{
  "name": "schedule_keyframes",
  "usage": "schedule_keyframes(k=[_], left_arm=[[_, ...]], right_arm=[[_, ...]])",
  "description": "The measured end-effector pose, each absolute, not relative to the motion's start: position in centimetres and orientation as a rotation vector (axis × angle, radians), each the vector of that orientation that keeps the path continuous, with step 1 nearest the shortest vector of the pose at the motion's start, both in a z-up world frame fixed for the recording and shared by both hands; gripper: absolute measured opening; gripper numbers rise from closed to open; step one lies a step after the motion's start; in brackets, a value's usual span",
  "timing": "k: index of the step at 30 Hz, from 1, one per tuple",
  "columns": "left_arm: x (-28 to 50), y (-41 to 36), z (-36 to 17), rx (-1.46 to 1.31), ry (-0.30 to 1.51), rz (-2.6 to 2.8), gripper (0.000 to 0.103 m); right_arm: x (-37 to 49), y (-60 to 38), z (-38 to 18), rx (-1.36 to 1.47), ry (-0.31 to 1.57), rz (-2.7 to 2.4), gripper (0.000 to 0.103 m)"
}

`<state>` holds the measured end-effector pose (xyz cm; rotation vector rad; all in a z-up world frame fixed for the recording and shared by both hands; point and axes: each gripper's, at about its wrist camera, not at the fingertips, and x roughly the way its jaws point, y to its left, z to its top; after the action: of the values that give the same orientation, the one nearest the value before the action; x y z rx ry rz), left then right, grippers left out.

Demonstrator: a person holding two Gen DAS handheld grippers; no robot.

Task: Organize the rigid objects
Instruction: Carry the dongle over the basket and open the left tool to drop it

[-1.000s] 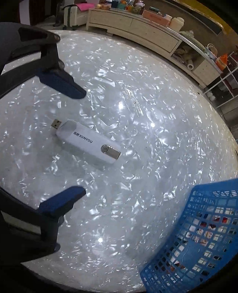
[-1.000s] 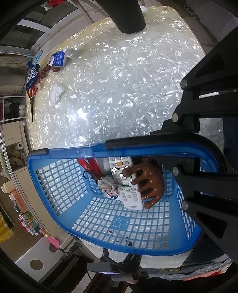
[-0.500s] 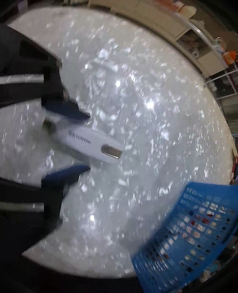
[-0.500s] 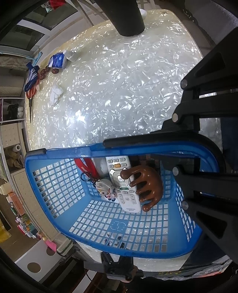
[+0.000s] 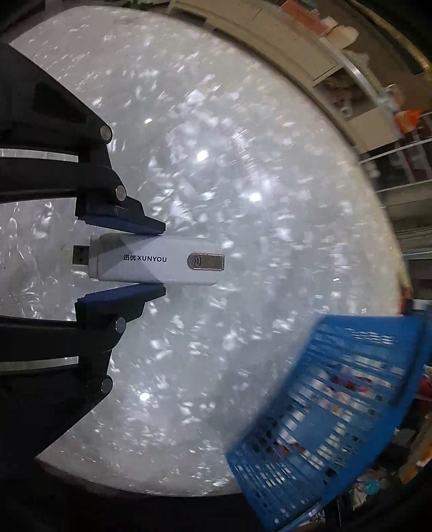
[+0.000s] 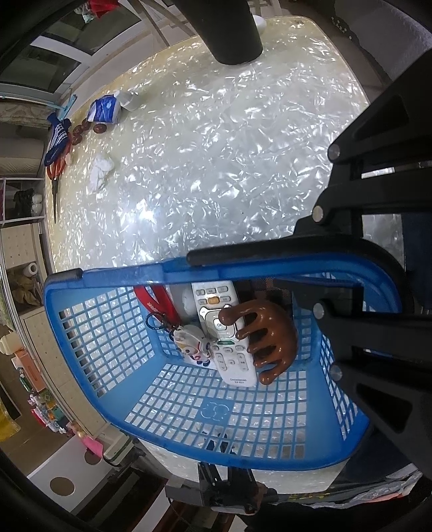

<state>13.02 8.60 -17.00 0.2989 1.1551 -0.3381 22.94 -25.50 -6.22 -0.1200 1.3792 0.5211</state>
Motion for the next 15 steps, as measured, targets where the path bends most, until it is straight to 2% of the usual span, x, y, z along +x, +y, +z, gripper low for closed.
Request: schedule_keyframes(k=[15], left_arm=[[9.3,5.1,-7.3,0.396,1.044,-0.355,0.034]], right_arm=[[22.7,-25.8,-6.0,-0.102,1.37,0.54,0.014]])
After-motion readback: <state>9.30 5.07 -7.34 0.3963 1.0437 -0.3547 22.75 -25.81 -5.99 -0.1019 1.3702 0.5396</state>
